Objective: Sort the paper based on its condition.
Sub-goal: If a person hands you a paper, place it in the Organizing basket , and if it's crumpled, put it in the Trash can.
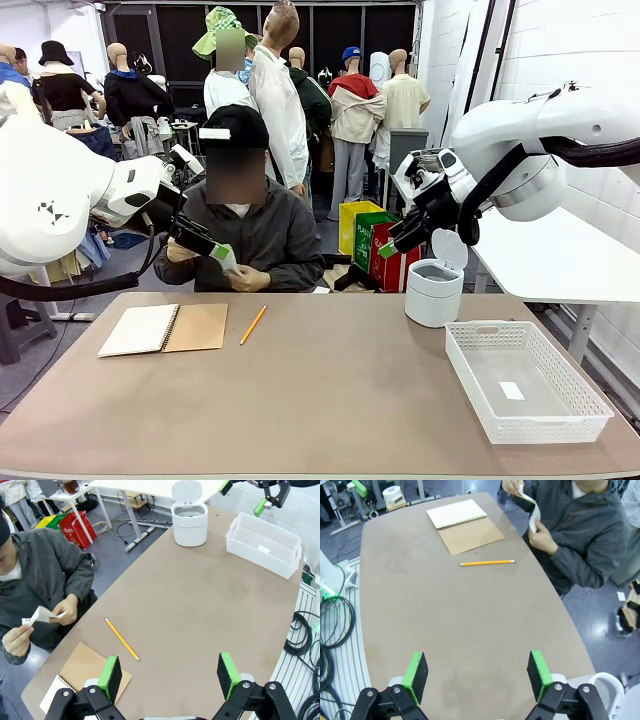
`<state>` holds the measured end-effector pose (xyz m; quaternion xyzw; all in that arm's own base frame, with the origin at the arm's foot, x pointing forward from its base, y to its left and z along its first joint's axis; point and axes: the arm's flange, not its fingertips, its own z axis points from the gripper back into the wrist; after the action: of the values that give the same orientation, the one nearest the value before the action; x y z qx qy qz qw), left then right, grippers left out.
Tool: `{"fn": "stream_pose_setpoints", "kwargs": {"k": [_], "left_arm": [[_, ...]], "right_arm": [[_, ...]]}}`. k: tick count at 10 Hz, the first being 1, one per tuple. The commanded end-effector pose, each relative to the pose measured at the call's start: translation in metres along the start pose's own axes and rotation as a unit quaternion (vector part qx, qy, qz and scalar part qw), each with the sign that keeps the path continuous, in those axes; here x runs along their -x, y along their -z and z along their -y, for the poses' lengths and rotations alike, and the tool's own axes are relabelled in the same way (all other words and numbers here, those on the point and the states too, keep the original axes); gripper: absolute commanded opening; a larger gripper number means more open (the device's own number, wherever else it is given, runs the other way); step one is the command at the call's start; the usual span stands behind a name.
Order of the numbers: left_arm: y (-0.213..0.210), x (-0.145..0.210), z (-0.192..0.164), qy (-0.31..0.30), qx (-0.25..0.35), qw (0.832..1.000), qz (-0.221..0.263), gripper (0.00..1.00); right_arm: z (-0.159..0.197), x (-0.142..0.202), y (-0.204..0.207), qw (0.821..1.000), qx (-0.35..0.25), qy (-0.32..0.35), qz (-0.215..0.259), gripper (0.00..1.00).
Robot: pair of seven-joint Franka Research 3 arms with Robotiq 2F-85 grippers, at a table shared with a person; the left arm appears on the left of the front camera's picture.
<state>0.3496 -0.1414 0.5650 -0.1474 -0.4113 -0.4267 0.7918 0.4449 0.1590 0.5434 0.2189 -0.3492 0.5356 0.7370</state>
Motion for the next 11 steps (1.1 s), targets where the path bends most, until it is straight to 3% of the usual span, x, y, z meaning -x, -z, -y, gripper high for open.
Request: {"fn": "stream_pose_setpoints", "kwargs": {"k": [1, 11], "left_arm": [[0.0, 0.001, -0.0004, -0.005, 0.003, 1.0, -0.001, 1.0], [0.0, 0.001, -0.0004, -0.005, 0.003, 1.0, -0.001, 1.0]], "right_arm": [[-0.0004, -0.0007, 0.0007, 1.0, 0.005, 0.003, 0.009, 1.0], [0.0, 0.0, 0.0, 1.0, 0.0, 0.0, 0.0, 1.0]]}}
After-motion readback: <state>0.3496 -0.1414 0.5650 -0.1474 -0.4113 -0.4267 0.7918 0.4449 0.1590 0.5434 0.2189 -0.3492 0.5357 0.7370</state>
